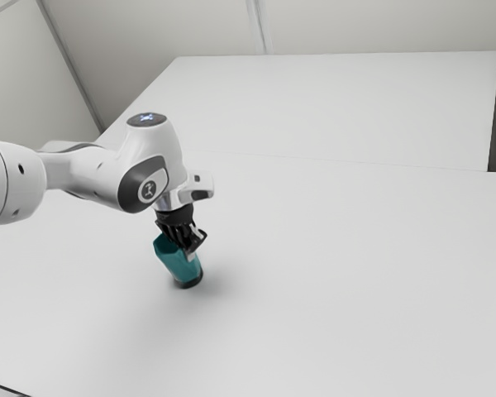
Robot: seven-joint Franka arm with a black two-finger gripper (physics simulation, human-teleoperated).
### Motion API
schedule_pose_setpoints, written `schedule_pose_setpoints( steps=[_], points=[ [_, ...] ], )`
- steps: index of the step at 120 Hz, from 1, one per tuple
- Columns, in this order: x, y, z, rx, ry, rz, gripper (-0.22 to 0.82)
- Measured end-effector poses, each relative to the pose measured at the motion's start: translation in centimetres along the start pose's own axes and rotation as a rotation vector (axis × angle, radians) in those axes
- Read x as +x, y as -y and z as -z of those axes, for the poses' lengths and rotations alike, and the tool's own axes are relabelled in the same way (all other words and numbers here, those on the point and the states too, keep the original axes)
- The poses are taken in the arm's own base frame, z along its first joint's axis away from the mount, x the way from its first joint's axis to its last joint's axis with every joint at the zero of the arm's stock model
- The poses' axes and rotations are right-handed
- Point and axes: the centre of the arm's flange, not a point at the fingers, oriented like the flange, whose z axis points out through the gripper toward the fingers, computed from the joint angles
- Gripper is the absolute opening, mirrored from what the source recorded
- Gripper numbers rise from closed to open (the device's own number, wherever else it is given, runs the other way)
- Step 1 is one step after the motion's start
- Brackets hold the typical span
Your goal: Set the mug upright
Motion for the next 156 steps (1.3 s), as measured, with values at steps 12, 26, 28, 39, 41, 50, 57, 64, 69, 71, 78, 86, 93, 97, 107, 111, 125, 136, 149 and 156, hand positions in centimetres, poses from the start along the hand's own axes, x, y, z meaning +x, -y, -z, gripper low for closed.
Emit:
schedule_pose_setpoints(
  steps=[12,26,28,39,41,50,57,64,69,71,78,86,93,97,107,111,125,136,149,156],
  points=[
    [0.2,-0.3,-0.3,0.001,0.003,-0.001,-0.17],
    [0.3,-0.7,-0.5,-0.001,0.006,-0.002,0.06],
    [0.3,-0.7,-0.5,-0.001,0.006,-0.002,0.09],
    [0.4,-0.9,-0.3,0.002,0.002,-0.001,0.27],
    [0.4,-1.0,-0.2,0.003,0.001,-0.001,0.3],
    [0.3,-1.1,0.3,0.011,-0.007,0.001,0.39],
    [0.3,-1.2,0.8,0.02,-0.016,0.003,0.44],
    [0.2,-1.2,1.6,0.033,-0.027,0.006,0.48],
    [0.1,-1.3,2.3,0.041,-0.034,0.009,0.5],
    [0.1,-1.3,2.5,0.043,-0.037,0.01,0.51],
    [0.2,-1.2,3.5,0.049,-0.045,0.017,0.53],
    [0.2,-1.1,4.7,0.058,-0.056,0.025,0.55],
    [0.3,-1.0,5.9,0.061,-0.064,0.034,0.56],
    [0.5,-0.8,6.6,0.052,-0.069,0.047,0.57],
    [1.4,-0.1,9.9,0.028,-0.098,0.084,0.58],
    [2.0,0.0,12.1,0.021,-0.124,0.092,0.59],
    [3.6,0.4,19.4,-0.008,-0.2,0.107,0.59],
    [3.7,-0.2,24.3,-0.033,-0.234,0.098,0.6],
    [4.0,0.1,27.5,-0.058,-0.22,0.104,0.6],
    [3.9,0.6,28.3,-0.061,-0.201,0.12,0.6]
  ],
)
